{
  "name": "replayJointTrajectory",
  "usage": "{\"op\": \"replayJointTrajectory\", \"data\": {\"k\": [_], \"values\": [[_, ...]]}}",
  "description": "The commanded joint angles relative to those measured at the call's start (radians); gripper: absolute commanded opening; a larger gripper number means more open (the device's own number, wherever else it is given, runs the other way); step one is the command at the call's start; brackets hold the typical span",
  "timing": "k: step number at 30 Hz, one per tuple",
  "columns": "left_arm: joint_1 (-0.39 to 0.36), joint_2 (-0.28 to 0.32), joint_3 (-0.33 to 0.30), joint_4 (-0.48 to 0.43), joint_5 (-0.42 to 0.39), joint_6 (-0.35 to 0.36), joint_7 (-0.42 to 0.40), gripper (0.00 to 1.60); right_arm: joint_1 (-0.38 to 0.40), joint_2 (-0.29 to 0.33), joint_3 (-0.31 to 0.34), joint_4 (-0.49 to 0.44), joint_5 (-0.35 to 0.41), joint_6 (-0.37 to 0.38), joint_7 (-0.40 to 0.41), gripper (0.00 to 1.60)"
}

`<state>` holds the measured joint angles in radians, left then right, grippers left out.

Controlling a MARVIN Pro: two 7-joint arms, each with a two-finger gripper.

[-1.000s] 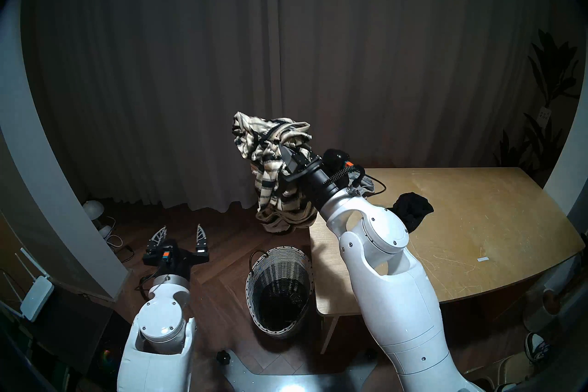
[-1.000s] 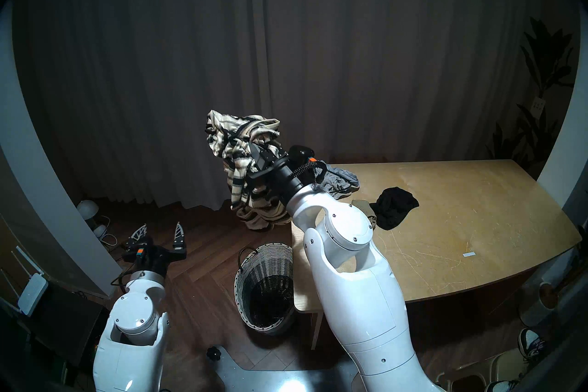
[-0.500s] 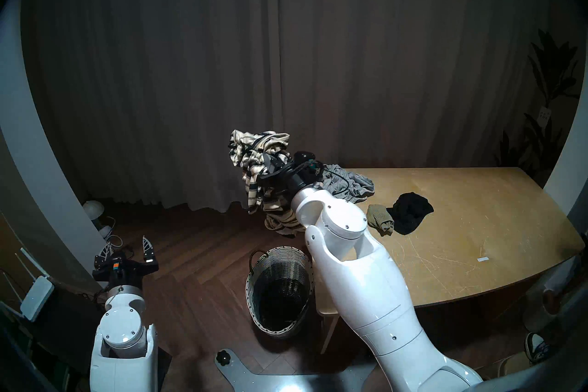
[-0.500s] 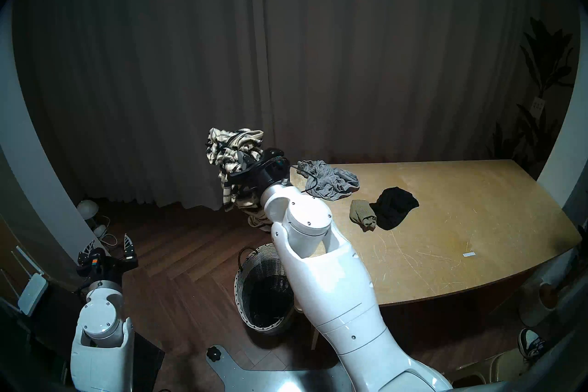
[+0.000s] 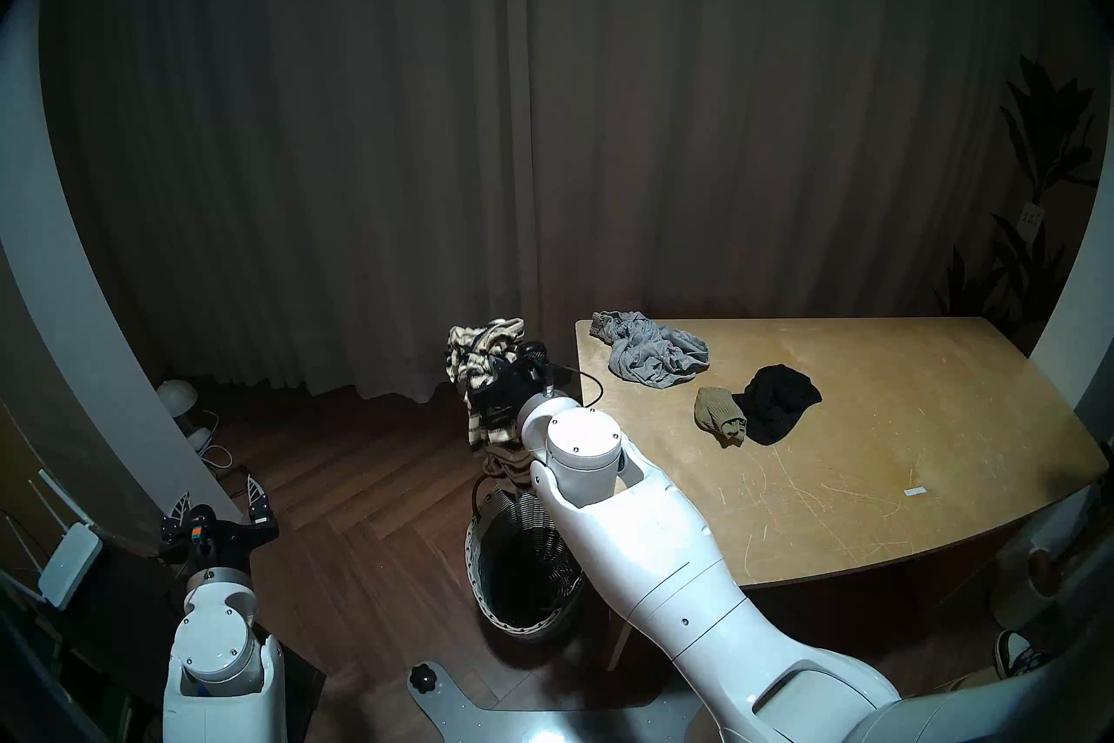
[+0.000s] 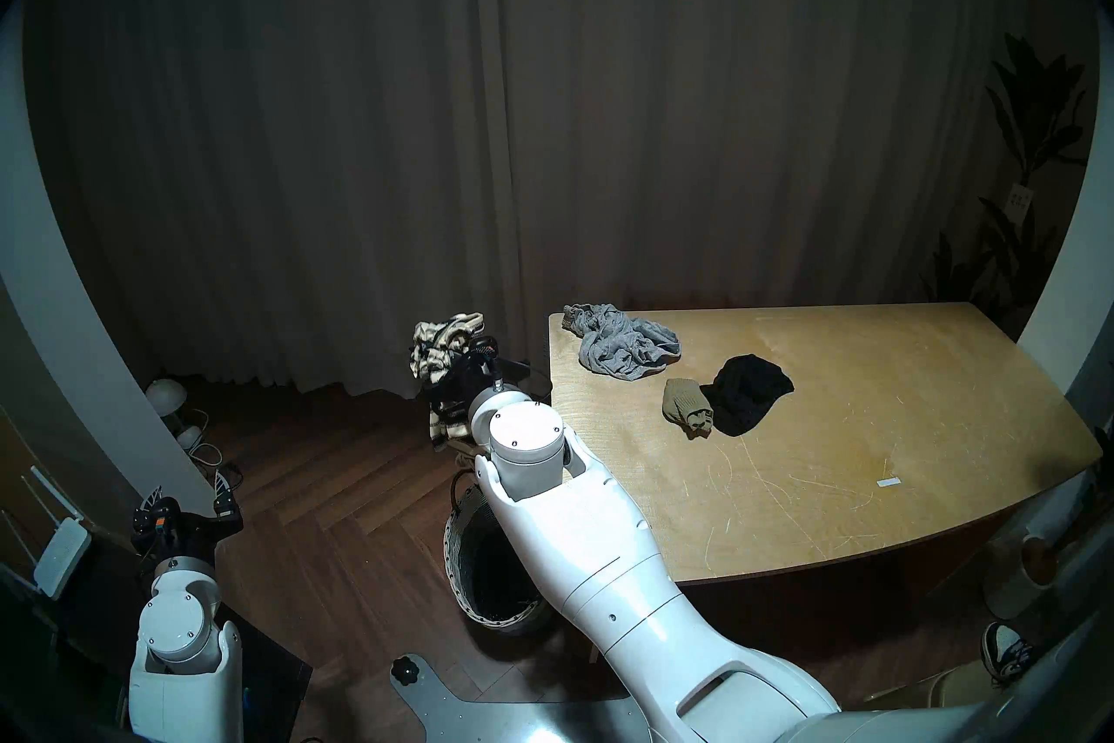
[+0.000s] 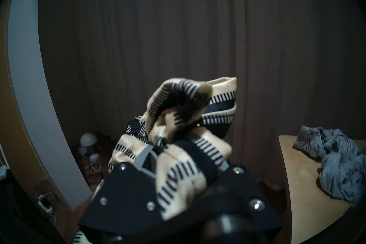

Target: Toss clothes into the laundry hamper

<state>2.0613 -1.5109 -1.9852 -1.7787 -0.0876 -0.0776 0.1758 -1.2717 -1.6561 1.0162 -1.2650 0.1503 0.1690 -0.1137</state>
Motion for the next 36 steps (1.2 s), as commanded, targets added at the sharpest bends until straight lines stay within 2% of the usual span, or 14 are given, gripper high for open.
{"op": "replayJointTrajectory", "data": {"k": [1,10,21,28,36], "values": [[-0.017,0.009,0.0,0.011,-0.016,-0.029,-0.017,1.6,0.062,-0.042,-0.041,0.136,-0.037,-0.084,-0.028,0.0],[-0.017,0.007,0.005,0.034,-0.03,-0.051,-0.033,1.6,0.136,-0.085,-0.031,0.336,-0.042,-0.204,-0.047,0.0],[-0.03,0.015,0.008,0.041,-0.033,-0.058,-0.045,1.6,0.18,-0.104,-0.032,0.428,-0.048,-0.285,-0.048,0.0],[-0.034,0.011,0.005,0.045,-0.031,-0.066,-0.043,1.6,0.169,-0.113,-0.041,0.442,-0.05,-0.336,-0.037,0.0],[-0.035,0.005,0.002,0.051,-0.03,-0.079,-0.04,1.6,0.094,-0.059,-0.081,0.343,-0.015,-0.361,-0.026,0.0]]}}
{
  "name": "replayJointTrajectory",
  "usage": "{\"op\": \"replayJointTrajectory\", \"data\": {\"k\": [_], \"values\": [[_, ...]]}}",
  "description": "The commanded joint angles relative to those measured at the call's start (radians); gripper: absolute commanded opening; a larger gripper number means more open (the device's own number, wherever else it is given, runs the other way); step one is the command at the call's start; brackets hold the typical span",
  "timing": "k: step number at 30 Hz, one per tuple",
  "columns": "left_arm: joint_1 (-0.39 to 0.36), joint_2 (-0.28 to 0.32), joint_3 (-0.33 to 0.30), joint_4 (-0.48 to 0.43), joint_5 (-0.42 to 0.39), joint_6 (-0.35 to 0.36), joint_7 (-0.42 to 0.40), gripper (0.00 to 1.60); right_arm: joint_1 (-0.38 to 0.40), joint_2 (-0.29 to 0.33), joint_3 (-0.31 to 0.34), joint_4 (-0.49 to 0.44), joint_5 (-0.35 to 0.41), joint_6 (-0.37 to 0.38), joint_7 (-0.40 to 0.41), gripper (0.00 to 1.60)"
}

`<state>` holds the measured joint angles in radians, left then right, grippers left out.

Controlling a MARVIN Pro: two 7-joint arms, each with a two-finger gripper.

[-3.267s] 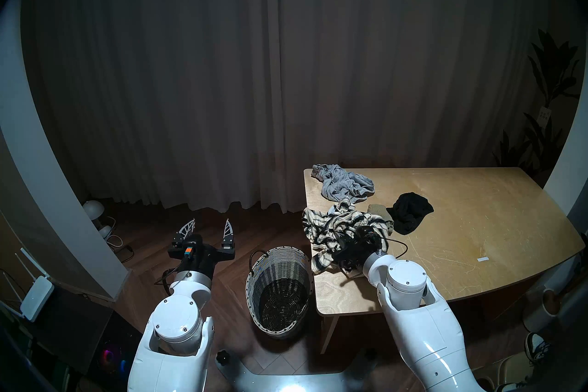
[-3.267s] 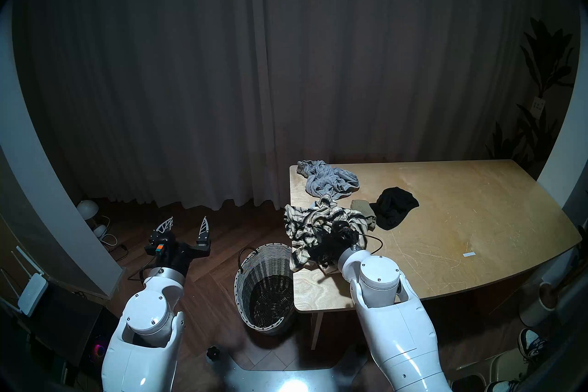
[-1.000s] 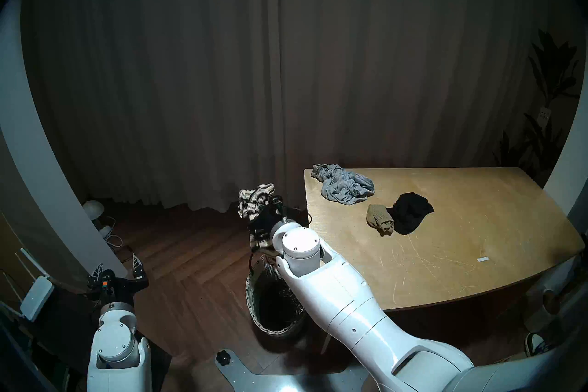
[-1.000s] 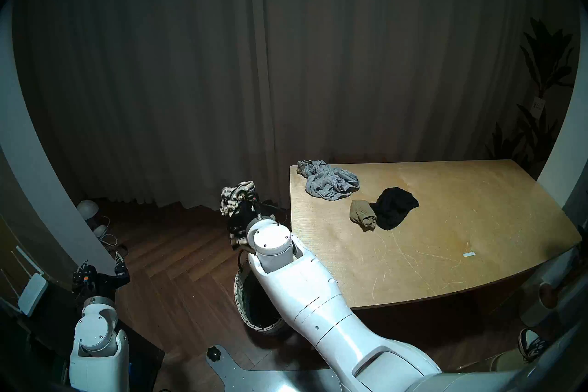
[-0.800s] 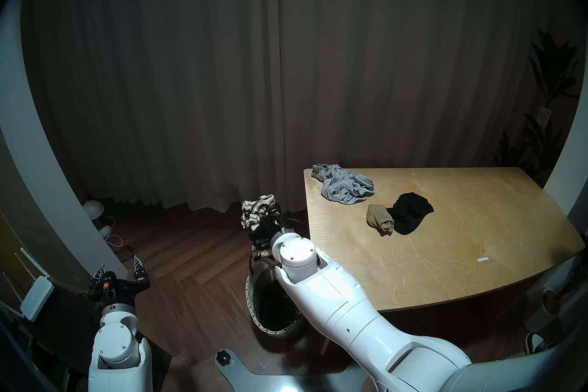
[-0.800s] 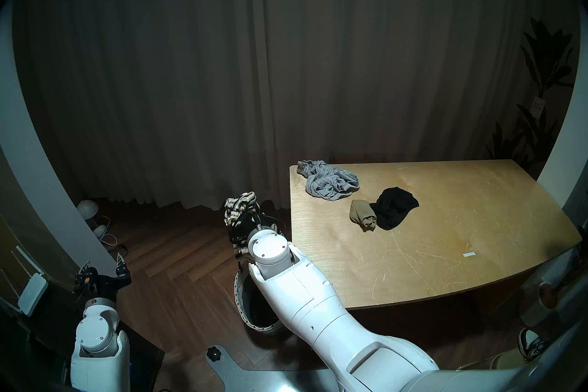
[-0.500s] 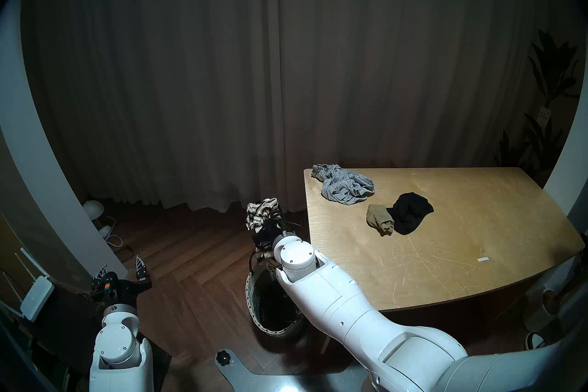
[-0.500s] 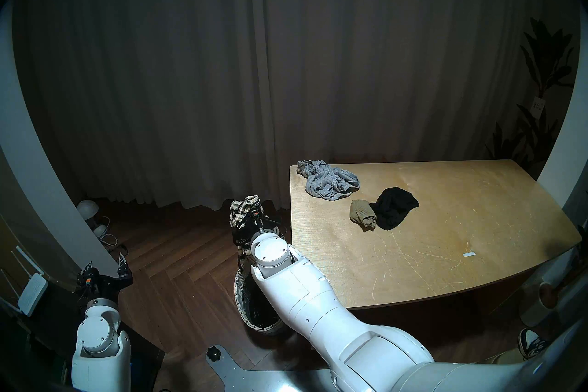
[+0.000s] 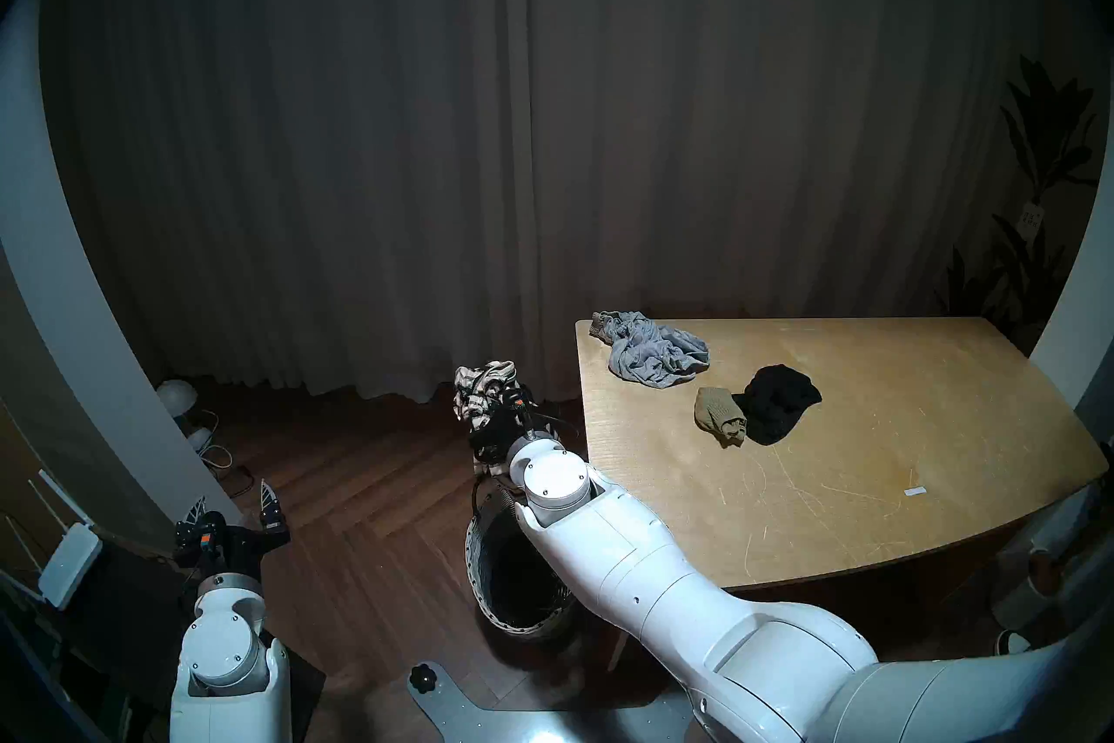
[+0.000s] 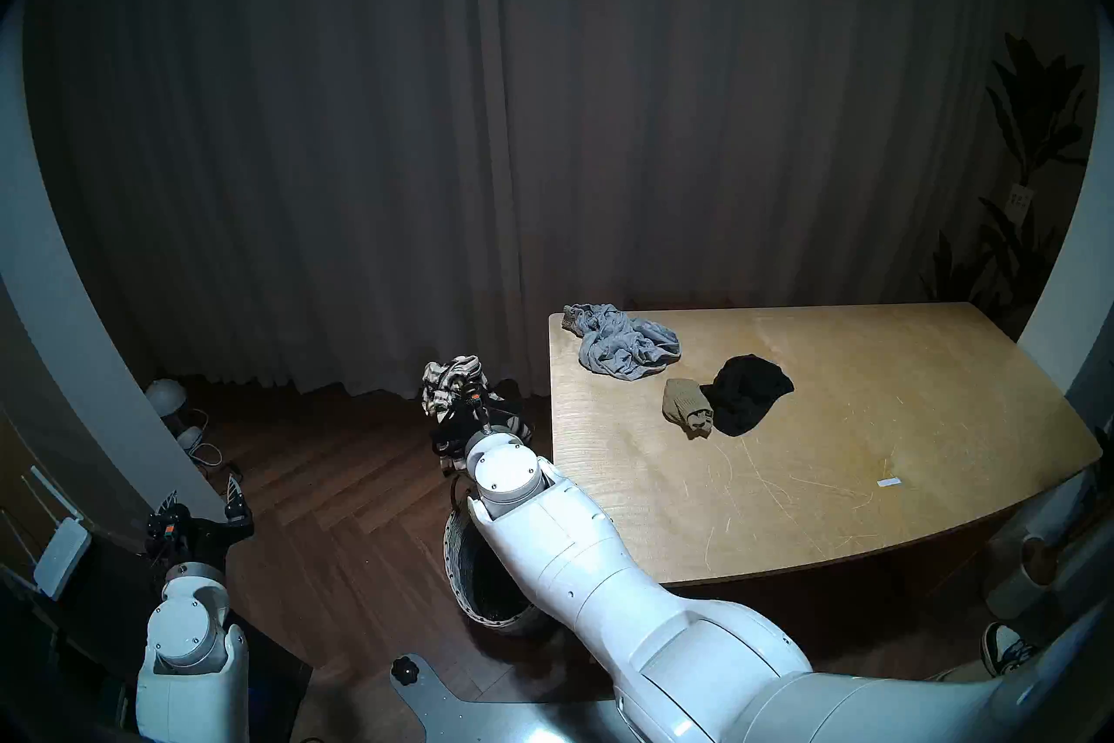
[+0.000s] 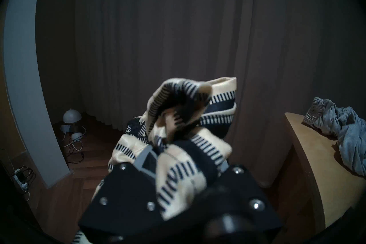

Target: Toss clothes into the laundry hamper

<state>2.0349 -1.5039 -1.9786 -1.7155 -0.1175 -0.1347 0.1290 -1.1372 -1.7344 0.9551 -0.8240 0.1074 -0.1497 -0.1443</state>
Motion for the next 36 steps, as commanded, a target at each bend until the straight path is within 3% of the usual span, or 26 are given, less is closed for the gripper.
{"op": "replayJointTrajectory", "data": {"k": [1,5,7,12,18,29,36], "values": [[-0.008,-0.002,-0.005,-0.01,0.0,-0.025,0.007,1.6,-0.06,0.031,-0.017,-0.125,0.029,-0.033,0.002,0.0],[-0.011,-0.002,-0.004,0.004,-0.004,-0.034,0.006,1.6,-0.108,0.062,-0.014,-0.173,0.026,-0.001,0.001,0.0],[-0.015,-0.002,-0.002,0.017,-0.006,-0.041,0.004,1.6,-0.112,0.063,-0.025,-0.152,0.022,-0.002,-0.006,0.0],[-0.018,-0.007,0.001,0.05,-0.016,-0.056,0.001,1.6,-0.063,0.036,-0.081,0.0,0.035,-0.035,-0.021,0.0],[-0.011,-0.011,-0.008,0.074,-0.029,-0.061,0.006,1.6,0.014,-0.007,-0.174,0.133,0.076,-0.017,-0.042,0.0],[0.001,-0.012,-0.02,0.08,-0.041,-0.065,0.004,1.6,0.086,-0.062,-0.244,0.296,0.136,-0.027,-0.066,0.0],[-0.013,-0.006,-0.011,0.086,-0.044,-0.06,-0.001,1.6,0.129,-0.101,-0.256,0.364,0.158,-0.019,-0.079,0.0]]}}
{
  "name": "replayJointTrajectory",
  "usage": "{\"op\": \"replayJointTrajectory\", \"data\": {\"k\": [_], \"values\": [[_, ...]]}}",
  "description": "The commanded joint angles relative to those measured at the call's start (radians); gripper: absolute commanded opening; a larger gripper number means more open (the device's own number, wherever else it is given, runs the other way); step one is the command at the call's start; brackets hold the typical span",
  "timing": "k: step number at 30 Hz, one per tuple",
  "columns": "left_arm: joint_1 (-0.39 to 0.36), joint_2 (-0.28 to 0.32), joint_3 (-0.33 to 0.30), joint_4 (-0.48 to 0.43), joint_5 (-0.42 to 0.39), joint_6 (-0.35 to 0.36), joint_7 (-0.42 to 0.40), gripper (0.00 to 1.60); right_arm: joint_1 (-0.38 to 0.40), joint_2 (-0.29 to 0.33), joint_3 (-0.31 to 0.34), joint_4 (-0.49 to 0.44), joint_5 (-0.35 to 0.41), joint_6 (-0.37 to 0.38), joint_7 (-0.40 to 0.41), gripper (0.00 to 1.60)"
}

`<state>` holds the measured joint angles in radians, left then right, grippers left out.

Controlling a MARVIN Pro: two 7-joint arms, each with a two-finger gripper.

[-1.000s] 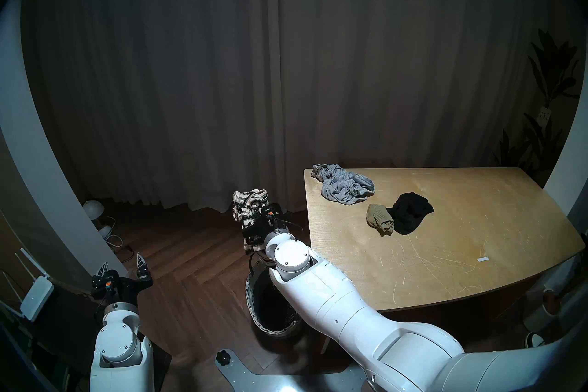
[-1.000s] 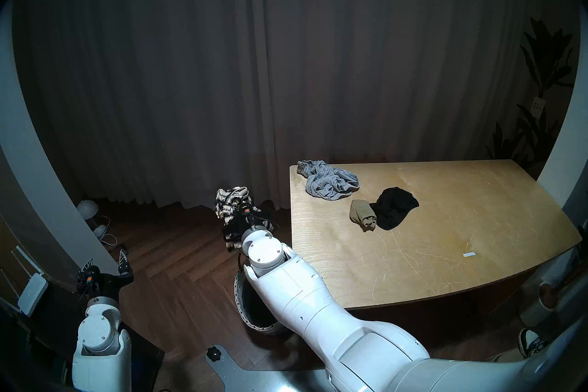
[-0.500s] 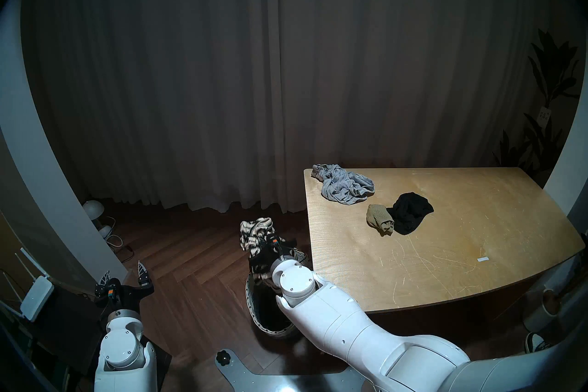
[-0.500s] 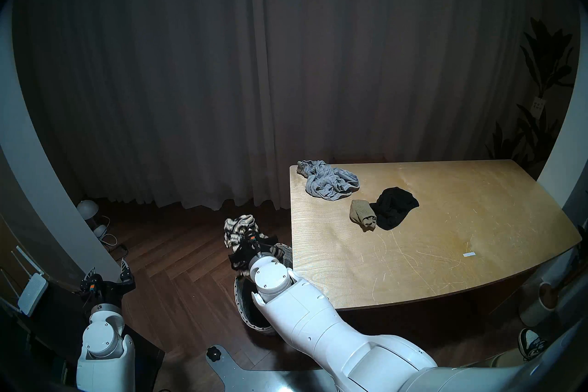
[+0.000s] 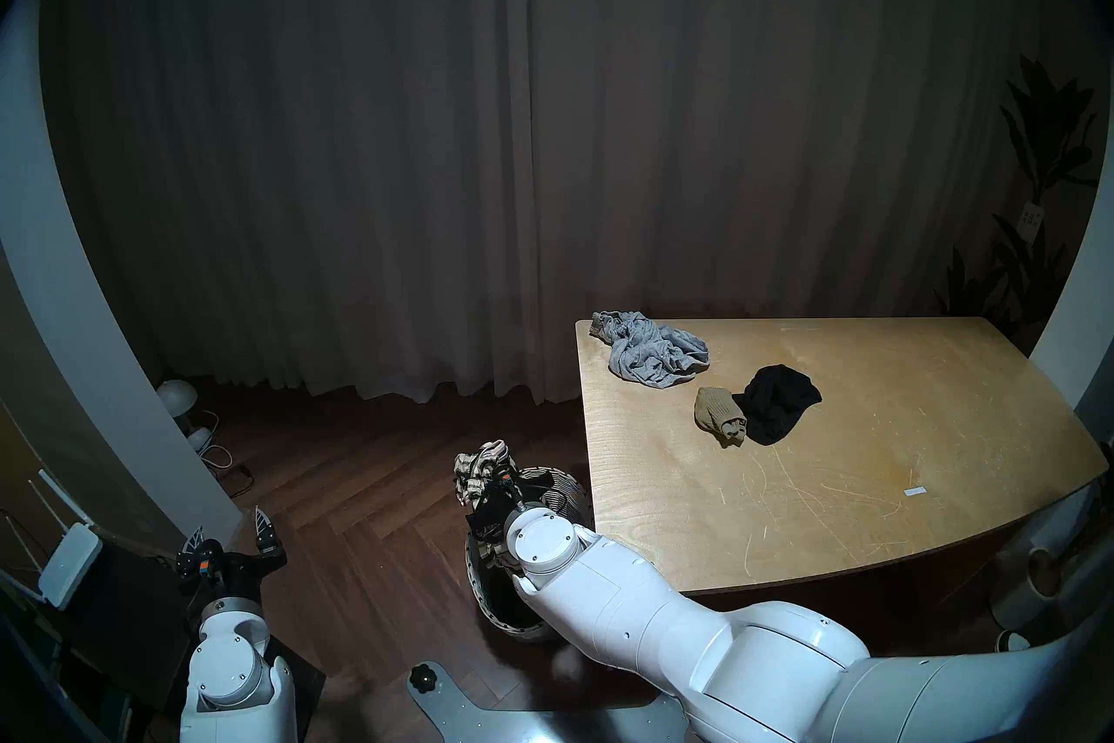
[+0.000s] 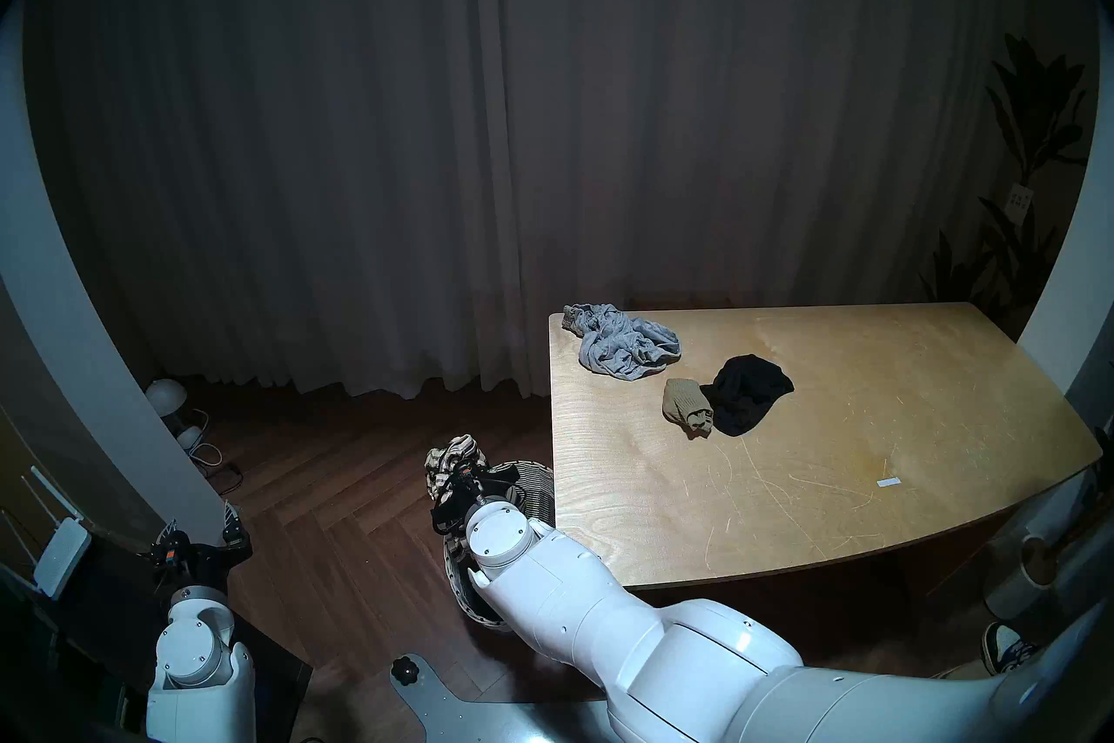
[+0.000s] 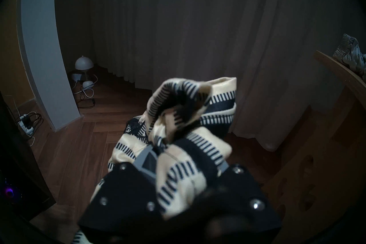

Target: Toss clothes into the laundry hamper

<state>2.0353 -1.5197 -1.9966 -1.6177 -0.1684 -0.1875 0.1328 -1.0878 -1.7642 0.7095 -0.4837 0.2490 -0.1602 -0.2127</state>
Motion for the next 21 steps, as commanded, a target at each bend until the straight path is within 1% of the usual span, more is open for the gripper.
{"op": "replayJointTrajectory", "data": {"k": [1,7,9,15,21], "values": [[-0.016,0.011,0.007,-0.01,0.006,-0.006,-0.006,1.6,0.087,-0.079,-0.011,0.03,0.019,-0.005,-0.014,0.0],[-0.021,0.016,0.006,-0.008,0.007,-0.004,-0.009,1.6,0.129,-0.119,-0.007,0.065,0.032,0.006,-0.029,0.0],[-0.02,0.018,0.001,-0.01,0.009,-0.005,-0.008,1.6,0.142,-0.133,0.002,0.095,0.037,-0.004,-0.048,0.0],[-0.016,0.024,-0.027,-0.003,0.009,-0.003,0.003,1.6,0.156,-0.125,0.008,0.178,0.044,-0.064,-0.049,0.0],[-0.03,0.032,-0.019,0.004,0.016,0.001,-0.001,1.6,0.172,-0.13,0.009,0.225,0.045,-0.086,-0.05,0.0]]}}
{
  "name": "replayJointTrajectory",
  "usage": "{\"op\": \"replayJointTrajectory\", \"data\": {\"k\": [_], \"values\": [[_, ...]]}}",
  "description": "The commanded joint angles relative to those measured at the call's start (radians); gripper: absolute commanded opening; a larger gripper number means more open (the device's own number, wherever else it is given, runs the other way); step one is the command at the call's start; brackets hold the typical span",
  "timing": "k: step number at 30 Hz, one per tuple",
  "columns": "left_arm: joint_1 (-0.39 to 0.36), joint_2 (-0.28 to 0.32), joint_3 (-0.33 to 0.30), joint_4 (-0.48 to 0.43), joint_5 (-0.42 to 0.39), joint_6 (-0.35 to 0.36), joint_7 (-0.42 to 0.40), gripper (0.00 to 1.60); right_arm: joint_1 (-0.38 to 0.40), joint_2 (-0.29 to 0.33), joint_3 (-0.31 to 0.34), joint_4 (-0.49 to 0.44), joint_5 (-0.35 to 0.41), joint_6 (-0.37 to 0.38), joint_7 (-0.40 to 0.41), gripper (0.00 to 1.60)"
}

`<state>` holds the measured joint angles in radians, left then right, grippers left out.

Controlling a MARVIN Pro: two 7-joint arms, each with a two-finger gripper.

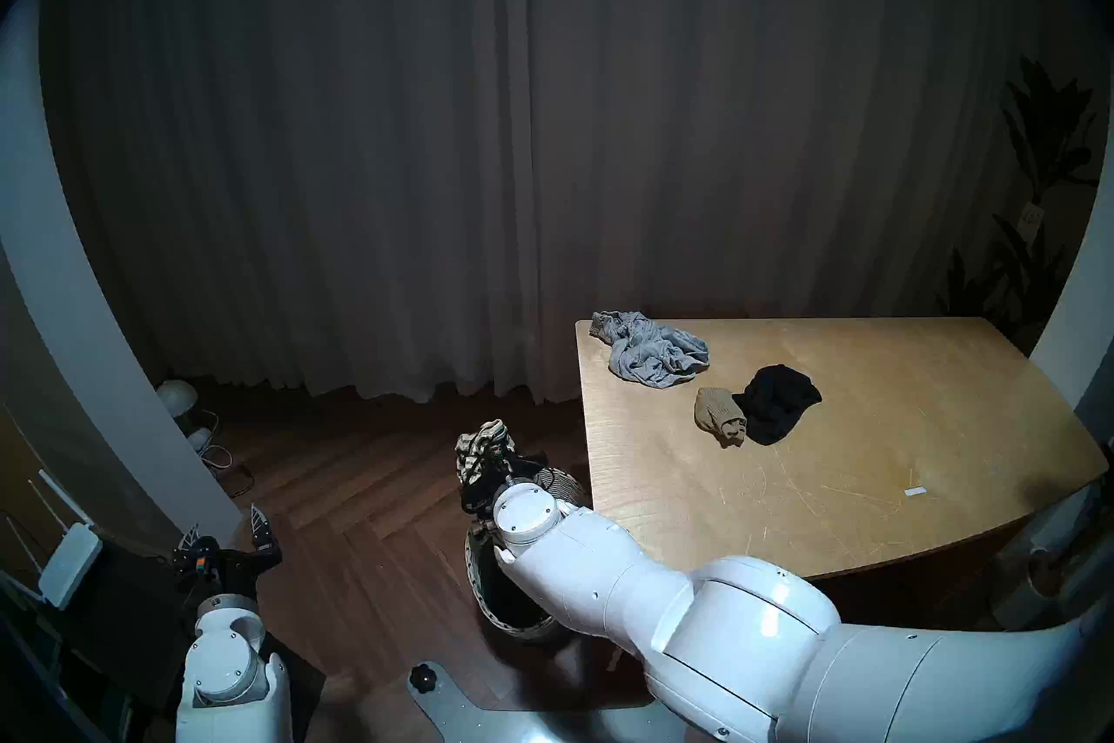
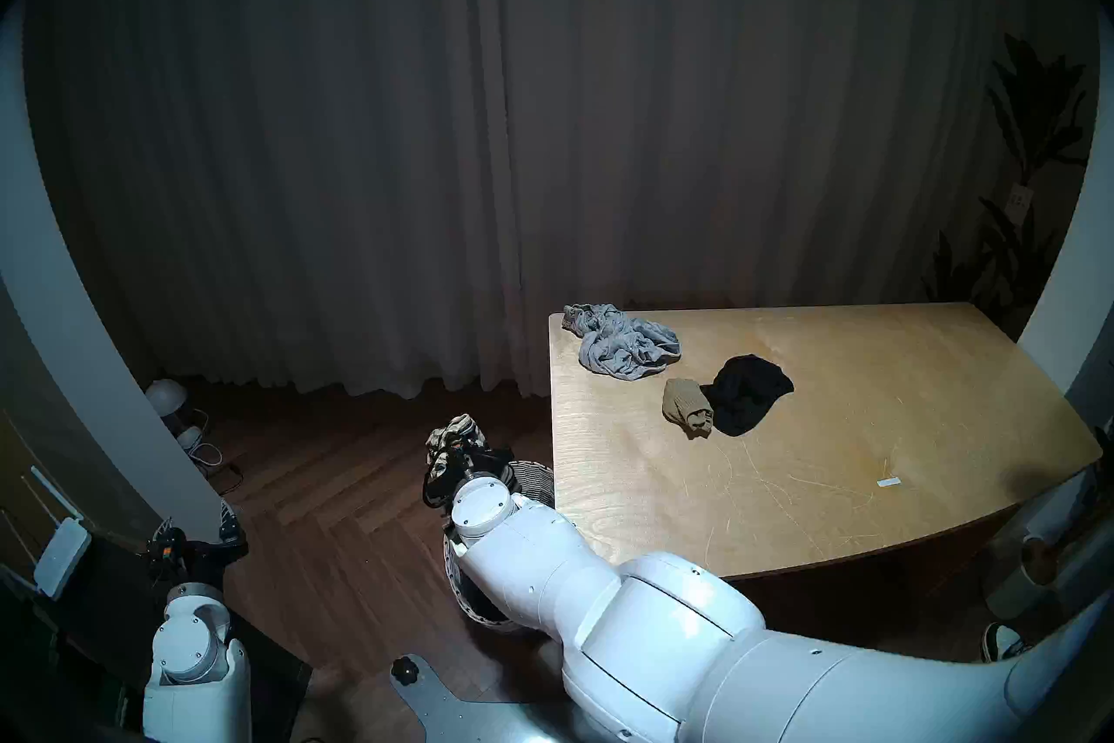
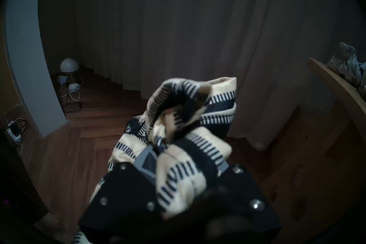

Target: Toss clothes into the laundry hamper

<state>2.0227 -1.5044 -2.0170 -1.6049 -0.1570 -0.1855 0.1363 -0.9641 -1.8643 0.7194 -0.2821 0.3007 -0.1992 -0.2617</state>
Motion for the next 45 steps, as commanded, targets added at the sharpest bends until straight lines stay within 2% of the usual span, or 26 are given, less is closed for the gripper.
{"op": "replayJointTrajectory", "data": {"k": [1,3,4,5,16,21,25,30,33,38,39,45], "values": [[-0.021,0.017,0.004,-0.009,0.006,0.0,-0.005,1.6,0.052,-0.031,-0.005,0.028,-0.009,-0.046,0.001,0.0],[-0.026,0.017,0.008,-0.01,0.008,0.0,-0.005,1.6,0.06,-0.036,-0.009,0.04,-0.013,-0.043,-0.005,0.0],[-0.027,0.017,0.009,-0.01,0.008,0.0,-0.005,1.6,0.063,-0.036,-0.01,0.045,-0.013,-0.041,-0.006,0.53],[-0.028,0.017,0.01,-0.01,0.008,0.0,-0.005,1.6,0.066,-0.036,-0.01,0.052,-0.013,-0.043,-0.008,1.6],[-0.03,0.015,0.003,-0.004,0.005,-0.005,0.001,1.6,0.075,0.025,-0.017,0.093,-0.024,-0.146,0.018,1.6],[-0.038,0.014,0.007,0.008,0.003,-0.007,-0.006,1.6,0.086,0.033,0.0,0.087,-0.011,-0.195,0.019,1.6],[-0.043,0.017,0.01,0.006,0.003,-0.009,-0.012,1.6,0.1,0.034,0.024,0.028,0.003,-0.269,0.018,1.6],[-0.045,0.015,0.021,0.002,0.008,-0.007,-0.021,1.6,0.158,0.028,0.049,-0.035,0.017,-0.326,0.006,1.6],[-0.054,0.017,0.03,-0.005,0.008,-0.01,-0.028,1.6,0.19,0.035,0.086,-0.081,0.022,-0.382,-0.018,1.6],[-0.064,0.016,0.055,-0.016,0.011,-0.011,-0.043,1.6,0.227,0.083,0.119,-0.133,0.025,-0.441,-0.045,1.6],[-0.07,0.011,0.074,-0.021,0.008,-0.011,-0.053,1.6,0.247,0.118,0.135,-0.163,0.024,-0.467,-0.062,1.6],[-0.094,-0.001,0.146,-0.049,0.008,-0.015,-0.087,1.6,0.296,0.199,0.179,-0.225,0.019,-0.516,-0.096,1.6]]}}
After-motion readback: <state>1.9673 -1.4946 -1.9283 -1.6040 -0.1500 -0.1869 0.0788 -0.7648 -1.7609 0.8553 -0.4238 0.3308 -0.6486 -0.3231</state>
